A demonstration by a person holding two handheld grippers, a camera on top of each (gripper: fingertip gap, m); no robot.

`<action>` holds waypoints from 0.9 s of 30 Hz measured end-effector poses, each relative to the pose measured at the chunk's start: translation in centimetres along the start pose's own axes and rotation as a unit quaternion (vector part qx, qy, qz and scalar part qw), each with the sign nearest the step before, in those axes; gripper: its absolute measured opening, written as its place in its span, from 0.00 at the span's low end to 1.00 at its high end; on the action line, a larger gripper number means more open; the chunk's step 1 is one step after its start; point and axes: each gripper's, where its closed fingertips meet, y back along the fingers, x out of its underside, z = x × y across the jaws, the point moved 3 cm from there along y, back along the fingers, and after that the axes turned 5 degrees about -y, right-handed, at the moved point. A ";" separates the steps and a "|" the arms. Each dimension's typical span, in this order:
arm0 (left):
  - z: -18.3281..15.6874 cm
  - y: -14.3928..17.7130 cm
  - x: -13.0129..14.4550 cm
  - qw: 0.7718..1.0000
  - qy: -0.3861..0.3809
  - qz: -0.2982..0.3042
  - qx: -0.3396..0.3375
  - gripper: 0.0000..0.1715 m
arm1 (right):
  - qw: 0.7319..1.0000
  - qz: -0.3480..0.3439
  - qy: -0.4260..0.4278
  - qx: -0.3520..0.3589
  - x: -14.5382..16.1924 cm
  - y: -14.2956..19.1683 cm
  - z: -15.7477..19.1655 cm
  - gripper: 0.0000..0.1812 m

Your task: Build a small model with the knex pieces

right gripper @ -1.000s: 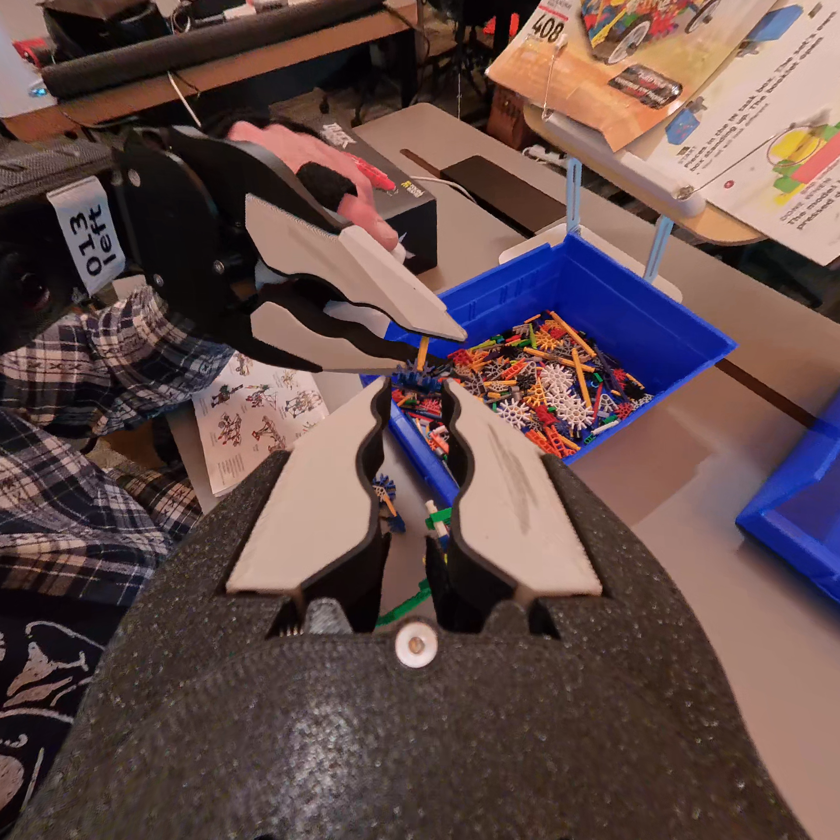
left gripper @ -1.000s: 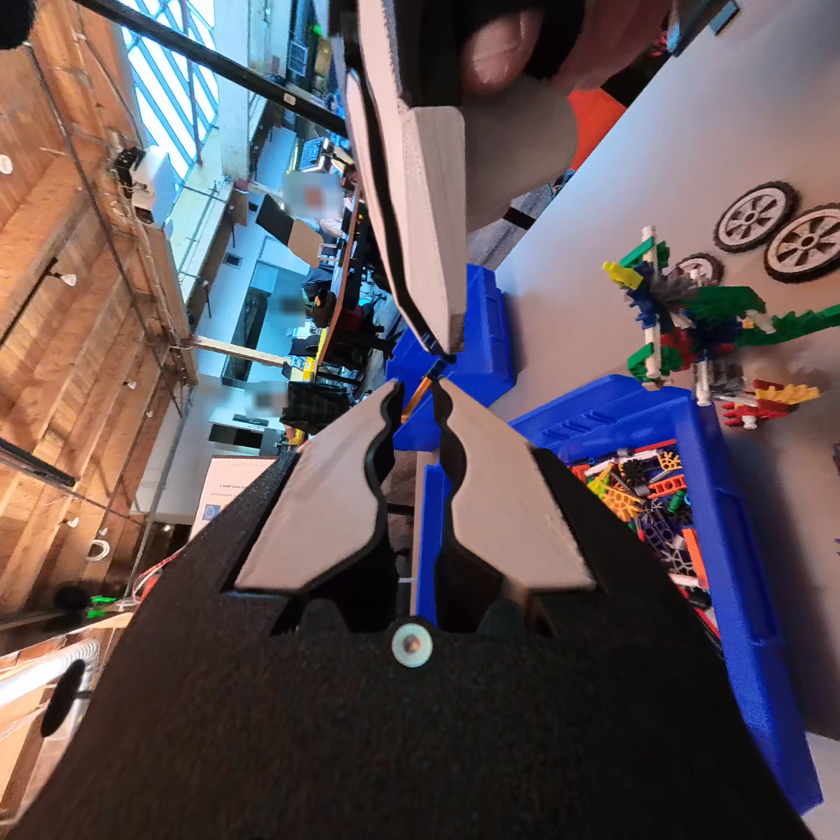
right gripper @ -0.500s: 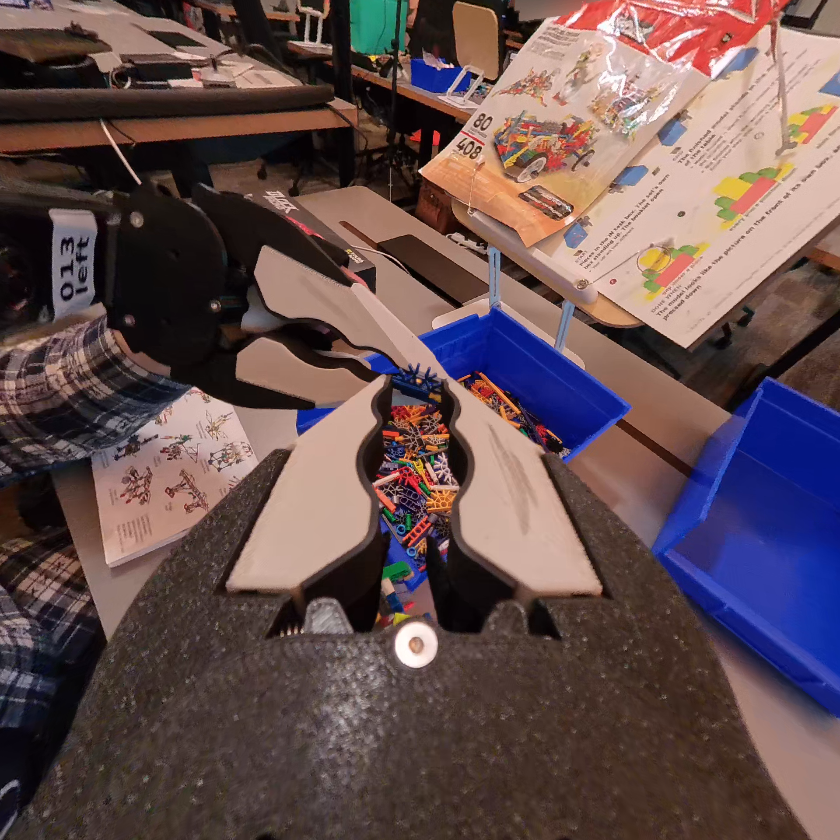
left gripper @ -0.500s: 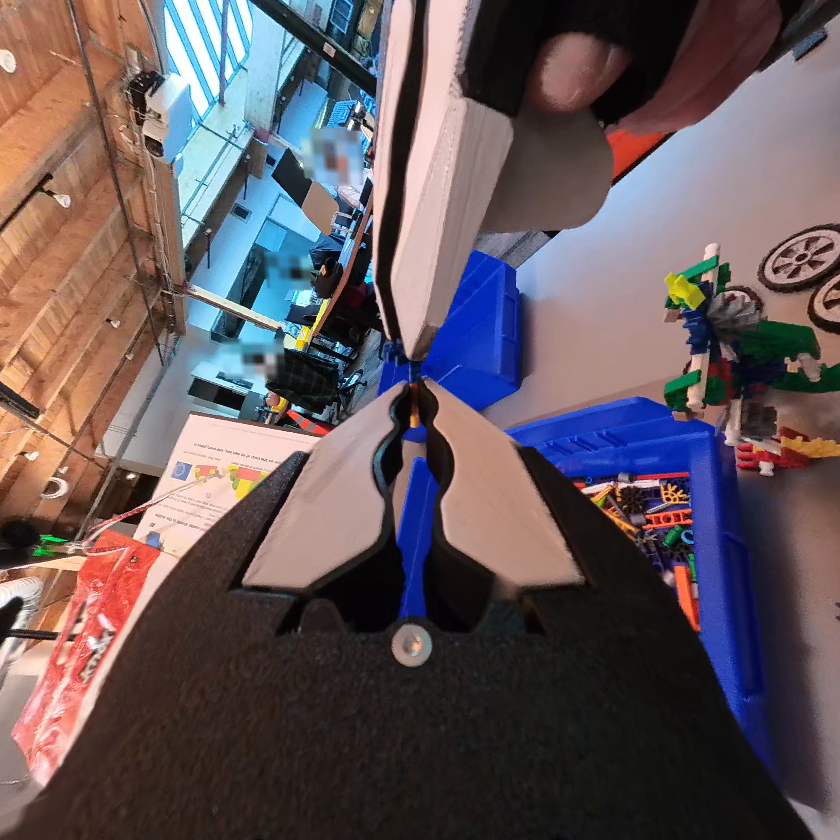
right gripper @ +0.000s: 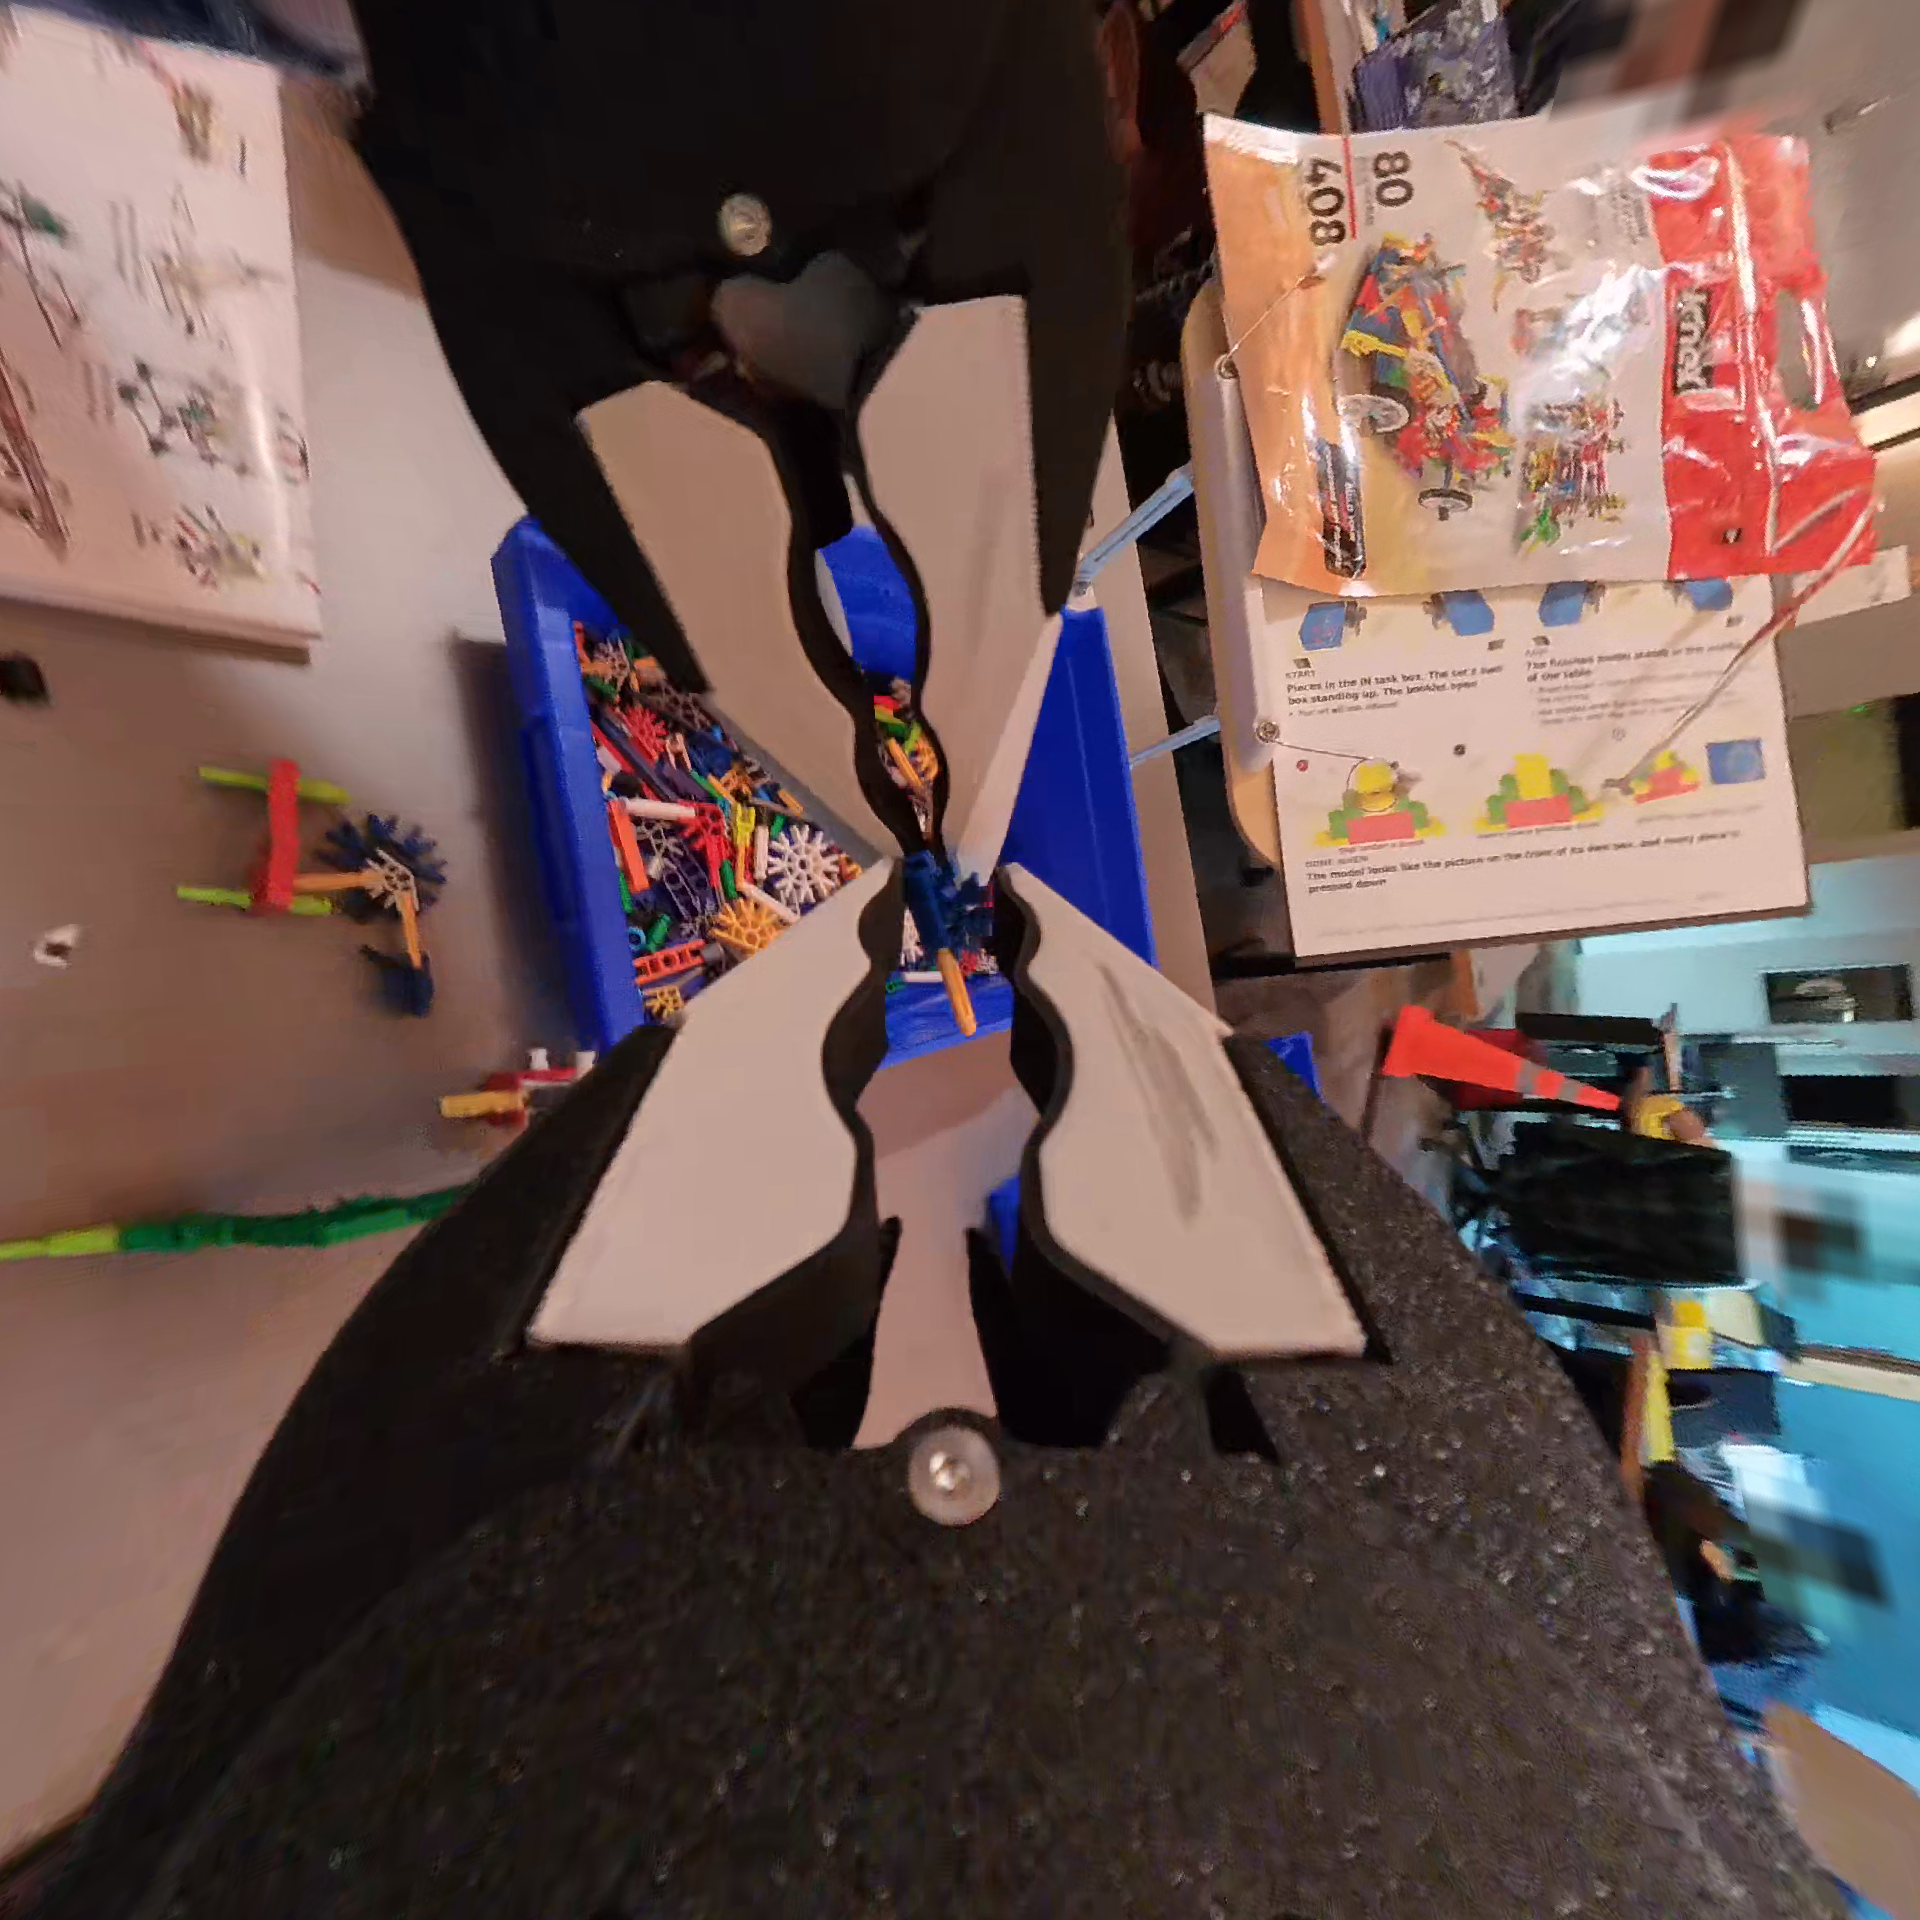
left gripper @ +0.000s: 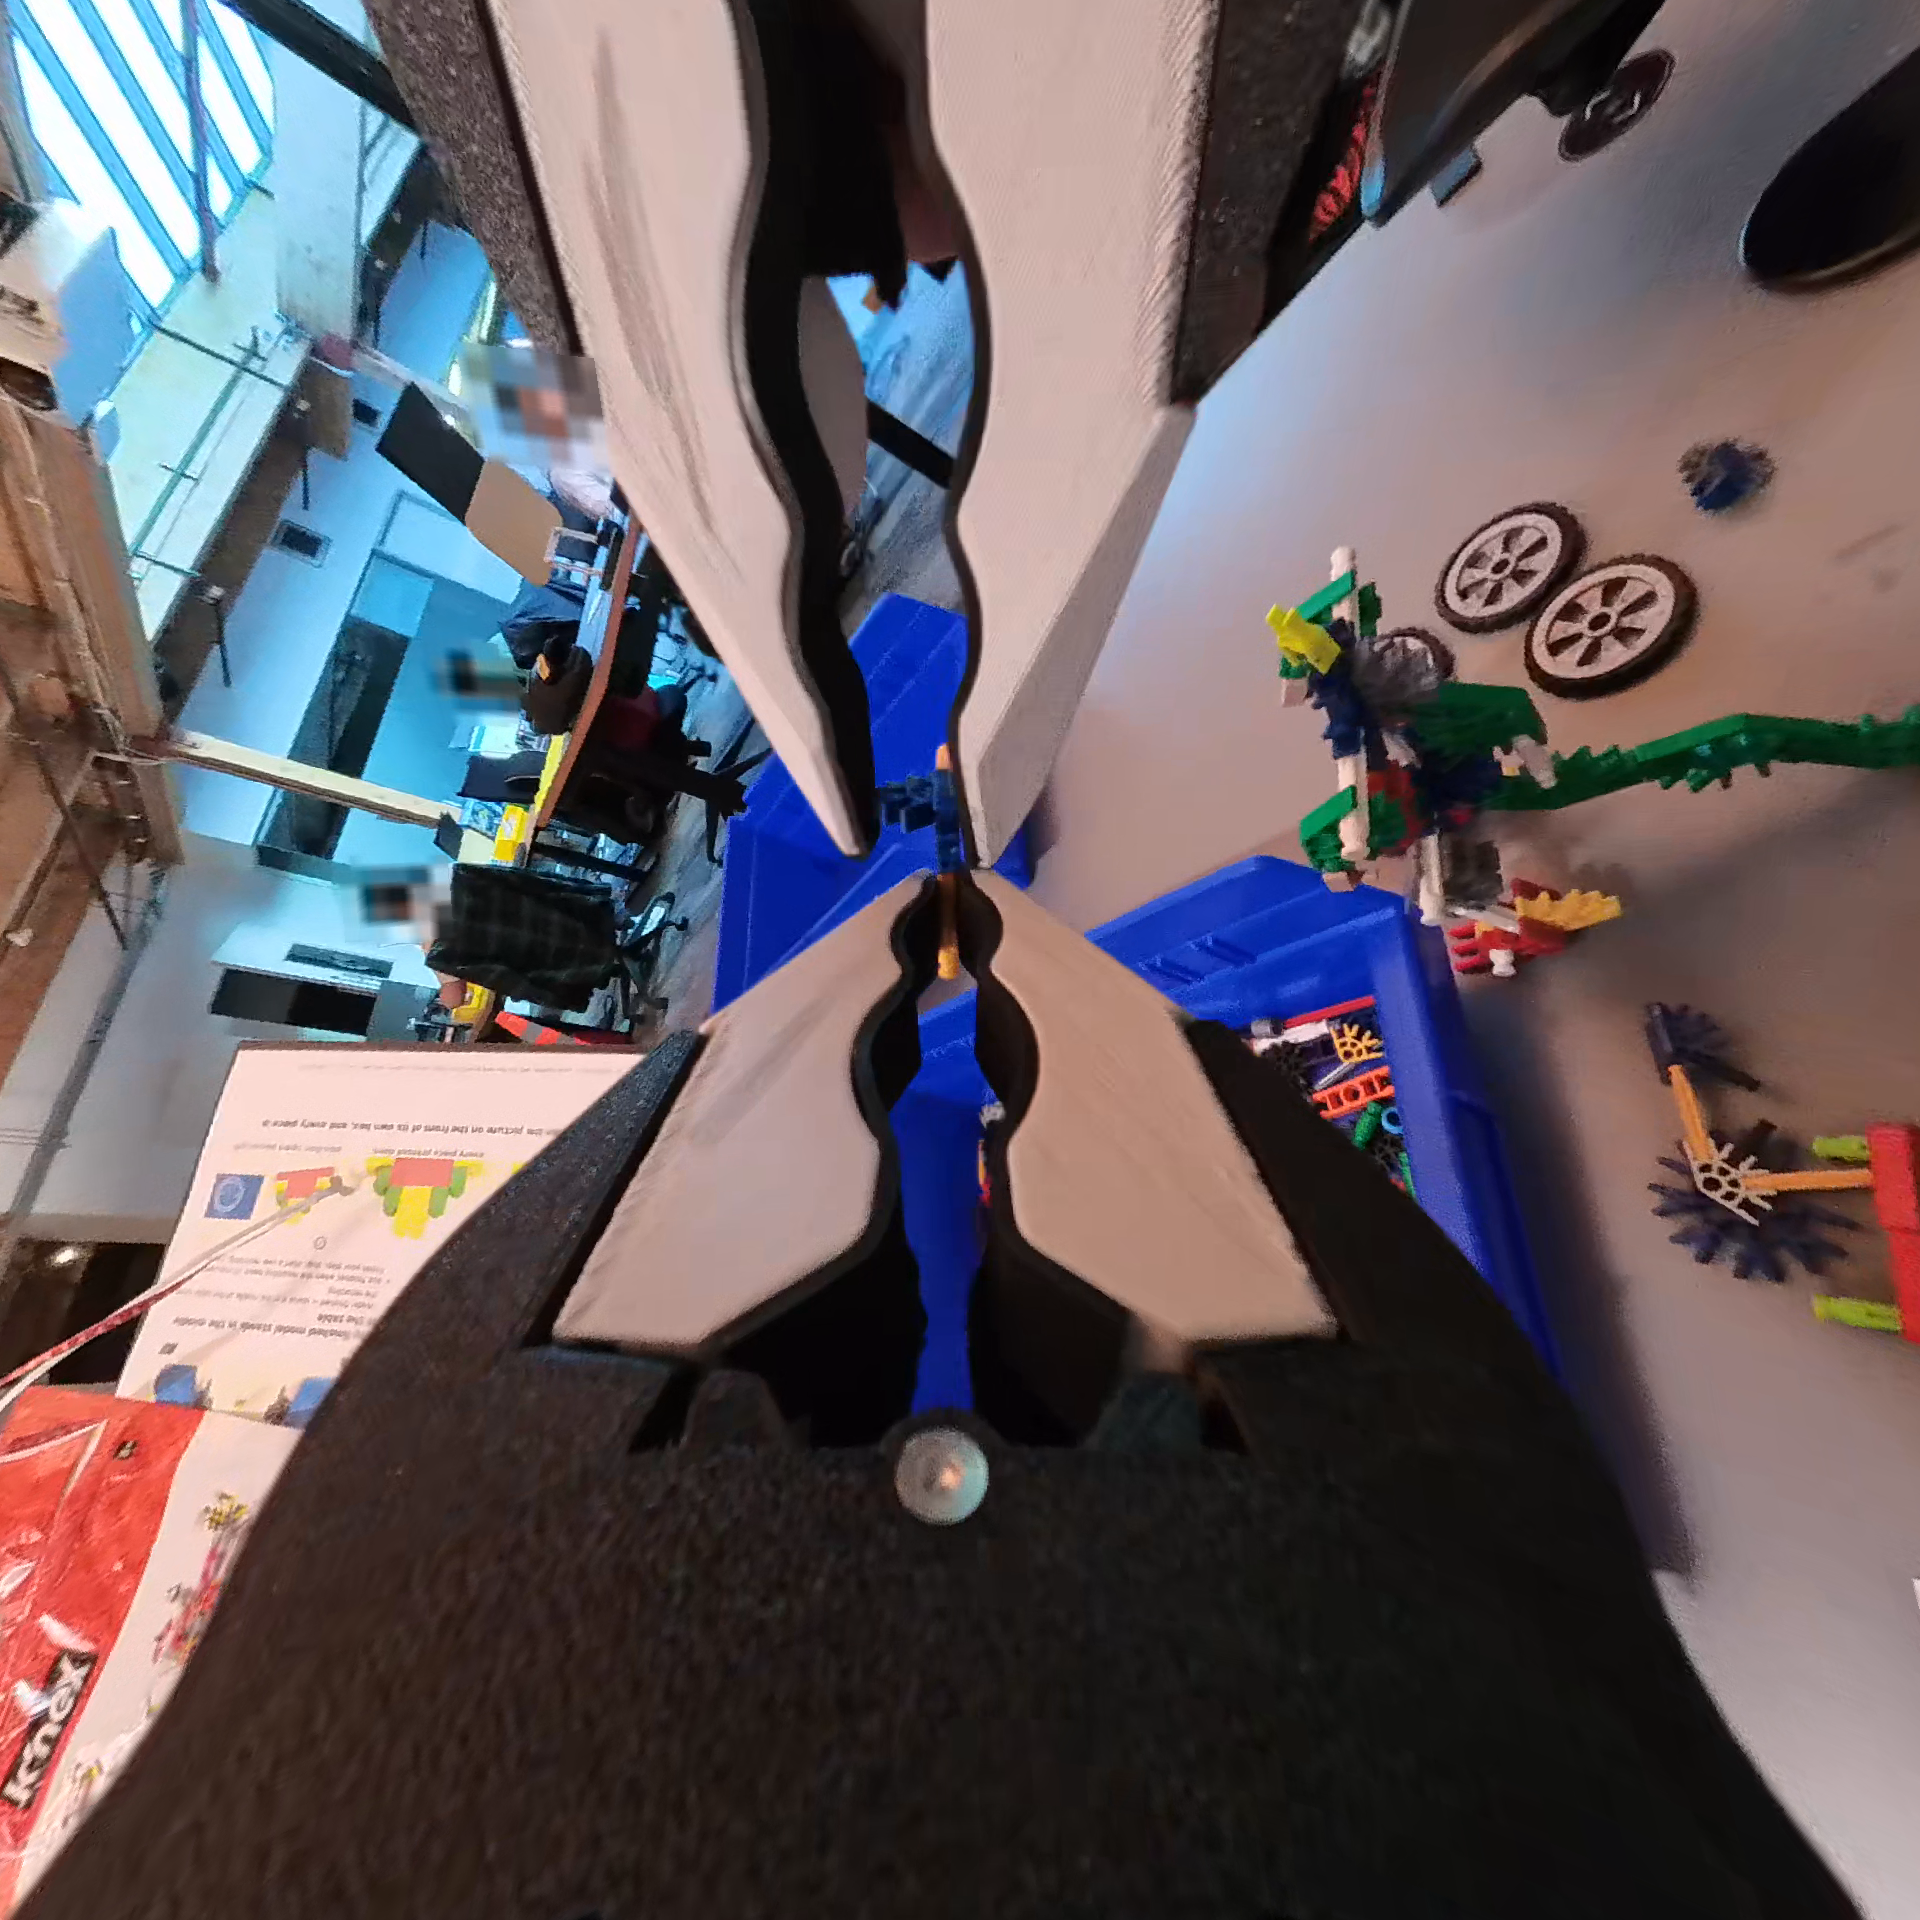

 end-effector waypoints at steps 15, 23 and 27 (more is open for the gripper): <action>3.7 -0.2 1.3 0.983 0.163 -0.005 -0.081 0.01 | 0.977 -0.004 0.039 0.208 -0.9 -0.7 -2.5 0.07; 4.4 -0.4 1.6 0.969 0.231 -0.015 -0.090 0.00 | 0.965 -0.007 0.038 0.258 -1.1 -1.0 -3.2 0.07; 4.8 -0.6 2.1 0.956 0.278 -0.024 -0.095 0.00 | 0.961 -0.002 0.045 0.273 -1.2 -1.4 -3.6 0.07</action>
